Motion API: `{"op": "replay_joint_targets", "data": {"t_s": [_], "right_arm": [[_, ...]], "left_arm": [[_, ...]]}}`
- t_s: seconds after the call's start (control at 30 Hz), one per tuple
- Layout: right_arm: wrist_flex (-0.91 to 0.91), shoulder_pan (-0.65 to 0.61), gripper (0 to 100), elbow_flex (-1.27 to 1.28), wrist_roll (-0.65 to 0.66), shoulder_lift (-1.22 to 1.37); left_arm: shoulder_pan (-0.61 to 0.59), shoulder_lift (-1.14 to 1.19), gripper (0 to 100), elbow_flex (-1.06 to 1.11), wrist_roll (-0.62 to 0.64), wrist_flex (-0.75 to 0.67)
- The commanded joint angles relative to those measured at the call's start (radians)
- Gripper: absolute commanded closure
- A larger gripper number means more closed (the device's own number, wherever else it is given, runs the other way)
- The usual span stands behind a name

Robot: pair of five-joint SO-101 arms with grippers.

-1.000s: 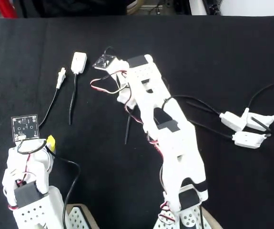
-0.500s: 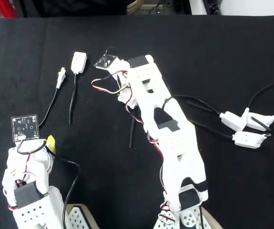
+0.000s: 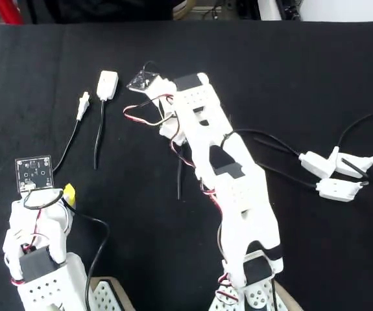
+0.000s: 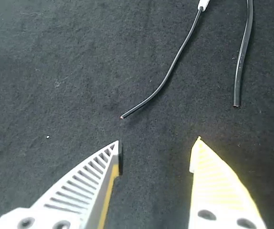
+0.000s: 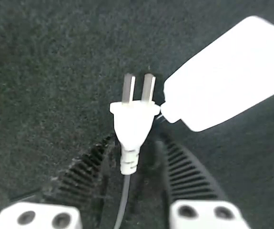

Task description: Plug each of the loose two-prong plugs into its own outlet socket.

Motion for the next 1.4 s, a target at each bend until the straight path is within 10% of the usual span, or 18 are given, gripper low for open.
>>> {"op": "replay_joint_targets", "data": {"t_s": [0.0,1.37], "right_arm": [[-0.005,0.035,78.6,-0.042,0.025,-0.079],[0.0,-0.037,78.6,-0.077,0.034,0.012]], "left_arm": [[-0.008,-0.005,76,-0.005,-0.003,-0.015],[-0.007,-0.005,76,-0.005,-0.003,-0.015]]}}
